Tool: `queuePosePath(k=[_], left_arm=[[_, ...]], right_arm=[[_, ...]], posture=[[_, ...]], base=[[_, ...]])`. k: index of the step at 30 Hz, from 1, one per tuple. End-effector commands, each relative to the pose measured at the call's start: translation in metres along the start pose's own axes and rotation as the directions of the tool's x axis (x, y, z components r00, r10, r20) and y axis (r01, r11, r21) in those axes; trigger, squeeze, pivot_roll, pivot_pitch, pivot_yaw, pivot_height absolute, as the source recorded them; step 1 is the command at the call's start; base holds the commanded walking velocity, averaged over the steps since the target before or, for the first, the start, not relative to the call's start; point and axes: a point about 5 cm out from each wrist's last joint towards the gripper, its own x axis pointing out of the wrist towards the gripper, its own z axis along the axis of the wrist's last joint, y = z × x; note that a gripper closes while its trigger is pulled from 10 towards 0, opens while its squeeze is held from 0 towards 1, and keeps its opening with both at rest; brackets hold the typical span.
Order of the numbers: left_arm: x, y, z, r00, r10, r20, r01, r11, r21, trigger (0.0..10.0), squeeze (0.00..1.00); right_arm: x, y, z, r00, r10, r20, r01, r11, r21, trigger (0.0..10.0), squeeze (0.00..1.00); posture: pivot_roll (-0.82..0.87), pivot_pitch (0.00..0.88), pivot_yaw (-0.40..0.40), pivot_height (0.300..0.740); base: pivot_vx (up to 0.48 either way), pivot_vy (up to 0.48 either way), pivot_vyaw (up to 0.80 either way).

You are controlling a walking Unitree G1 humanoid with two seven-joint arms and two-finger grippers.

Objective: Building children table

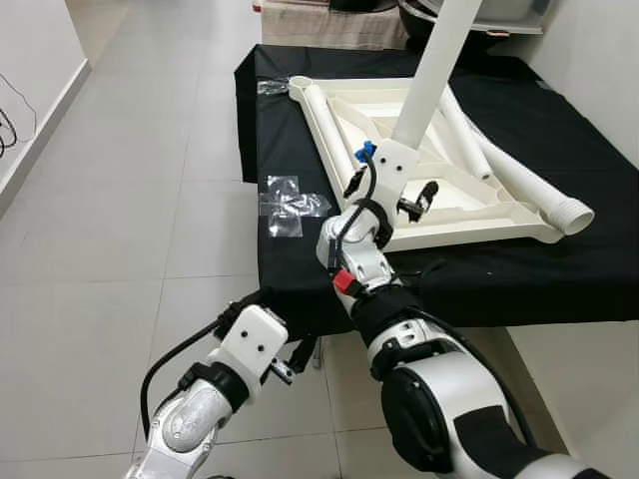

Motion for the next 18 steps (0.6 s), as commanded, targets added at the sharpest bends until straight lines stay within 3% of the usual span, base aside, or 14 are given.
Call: queuePosePath(k=[1,18], left_arm=[[0.0002,-0.0011,-0.0029,1.0,-0.01,-0.009,0.01,1.0,0.004,10.0,0.0],[0.0024,-0.0036,-0.0055,1.0,-0.011,-0.012,0.011,1.0,-0.006,10.0,0.0]], right_arm=[[-0.0059,0.0,-0.0063,0.999,0.005,-0.038,-0.005,1.0,0.012,10.0,0.0],[-0.0123,-0.0038,-0.003,0.992,0.111,-0.051,-0.108,0.993,0.055,10.0,0.0]], posture=[[0.11,0.166,-0.103,0.74],[0.09,0.17,-0.099,0.74]], base=[[0.0,0.0,0.0],[0.0,0.0,0.0]])
